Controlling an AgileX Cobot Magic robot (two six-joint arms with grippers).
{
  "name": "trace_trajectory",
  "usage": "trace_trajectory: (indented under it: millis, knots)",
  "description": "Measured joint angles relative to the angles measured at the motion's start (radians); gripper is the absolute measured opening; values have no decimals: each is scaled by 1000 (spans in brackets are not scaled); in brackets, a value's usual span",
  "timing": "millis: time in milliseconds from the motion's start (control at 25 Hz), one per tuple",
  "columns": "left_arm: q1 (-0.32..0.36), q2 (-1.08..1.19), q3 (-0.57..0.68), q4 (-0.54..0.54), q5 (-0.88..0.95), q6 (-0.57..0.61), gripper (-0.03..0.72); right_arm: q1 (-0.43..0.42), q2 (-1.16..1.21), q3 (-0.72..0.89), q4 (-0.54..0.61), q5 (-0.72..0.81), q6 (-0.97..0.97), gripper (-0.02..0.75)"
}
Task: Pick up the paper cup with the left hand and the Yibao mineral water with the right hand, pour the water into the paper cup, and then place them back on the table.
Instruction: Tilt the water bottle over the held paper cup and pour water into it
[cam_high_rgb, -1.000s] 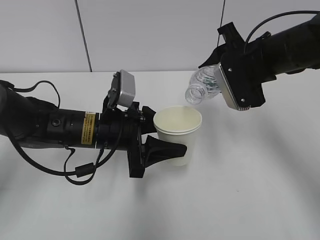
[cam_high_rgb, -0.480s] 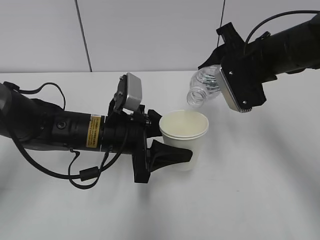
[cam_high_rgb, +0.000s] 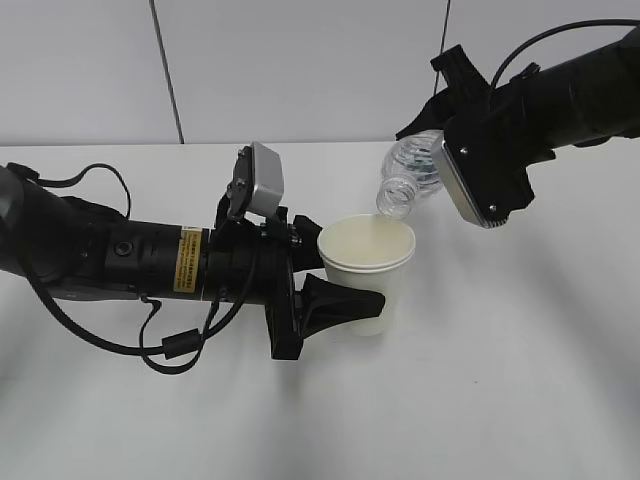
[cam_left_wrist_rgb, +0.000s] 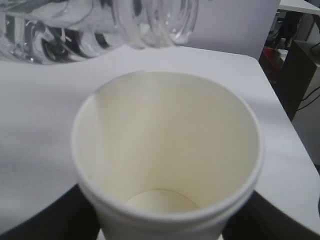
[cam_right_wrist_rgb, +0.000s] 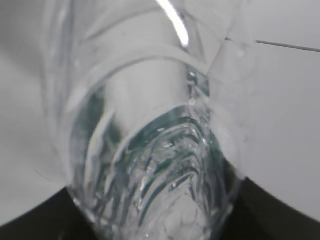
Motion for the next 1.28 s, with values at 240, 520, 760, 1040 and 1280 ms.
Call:
trace_trajectory:
  millis: [240,520,760,1040,1280]
  knots:
    - [0,0,0,0,0,0,418,0,0,0,2,-2,-20,410]
    - [-6,0,0,1,0,0,418,0,0,0,28,-2,-30,403]
    - [-8,0,0,12,-12,-3,418,0,0,0,32,-7,-30,403]
    - [-12,0,0,44,-15,-7,418,0,0,0,36,-18,-33,400]
    - [-14,0,-8,50,-10,-7,418,0,0,0,39,-20,-33,399]
